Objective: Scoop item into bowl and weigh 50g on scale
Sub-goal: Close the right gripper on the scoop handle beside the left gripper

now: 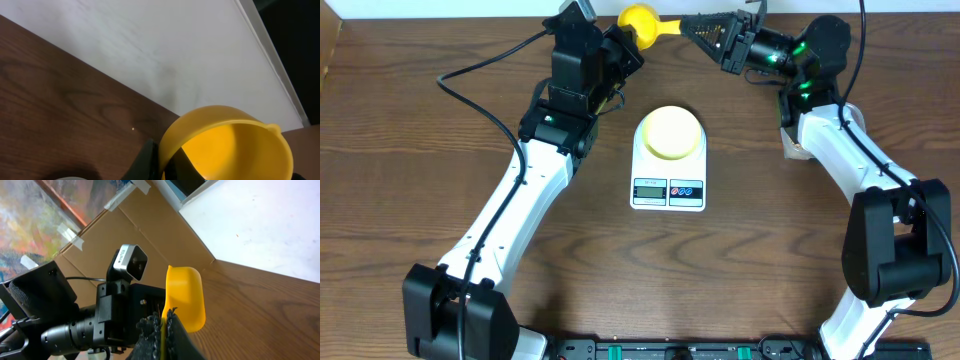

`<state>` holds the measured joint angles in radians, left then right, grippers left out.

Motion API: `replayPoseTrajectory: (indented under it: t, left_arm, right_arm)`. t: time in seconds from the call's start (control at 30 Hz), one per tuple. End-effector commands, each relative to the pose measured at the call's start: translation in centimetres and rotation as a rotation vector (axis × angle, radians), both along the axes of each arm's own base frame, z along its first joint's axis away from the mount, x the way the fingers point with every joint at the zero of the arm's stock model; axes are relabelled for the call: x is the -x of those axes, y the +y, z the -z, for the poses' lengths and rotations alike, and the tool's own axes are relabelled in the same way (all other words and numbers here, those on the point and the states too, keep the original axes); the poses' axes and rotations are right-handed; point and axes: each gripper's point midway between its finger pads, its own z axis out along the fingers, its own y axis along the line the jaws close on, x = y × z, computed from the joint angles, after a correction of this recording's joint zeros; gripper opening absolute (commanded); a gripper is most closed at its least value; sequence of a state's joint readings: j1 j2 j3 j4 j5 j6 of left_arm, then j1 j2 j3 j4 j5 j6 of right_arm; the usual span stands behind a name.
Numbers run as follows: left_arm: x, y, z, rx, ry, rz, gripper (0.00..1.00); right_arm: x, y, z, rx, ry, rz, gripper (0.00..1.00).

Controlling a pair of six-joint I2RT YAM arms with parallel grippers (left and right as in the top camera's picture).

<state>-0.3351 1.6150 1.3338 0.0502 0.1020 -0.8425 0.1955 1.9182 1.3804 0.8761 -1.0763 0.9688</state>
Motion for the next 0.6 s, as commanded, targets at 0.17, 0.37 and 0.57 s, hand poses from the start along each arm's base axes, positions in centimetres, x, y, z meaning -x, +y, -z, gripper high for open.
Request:
replayPoseTrajectory:
  t: [0.17, 0.37, 0.57]
  left_arm:
    - [-0.22, 0.35, 0.42, -0.001, 0.011, -0.021, 0.13]
    - [-0.22, 0.34, 0.43, -0.001, 0.011, -0.021, 0.78]
    - [-0.23, 0.38, 0.43, -0.001, 0.011, -0.022, 0.79]
  right_arm:
    - [0.03, -0.08, -0.79, -0.005, -0.021, 0.001, 0.01]
    - [0.02, -0.08, -0.77, 0.001, -0.039, 0.005, 0.01]
    - [-0.24, -0.54, -0.75, 0.010, -0.070, 0.021, 0.01]
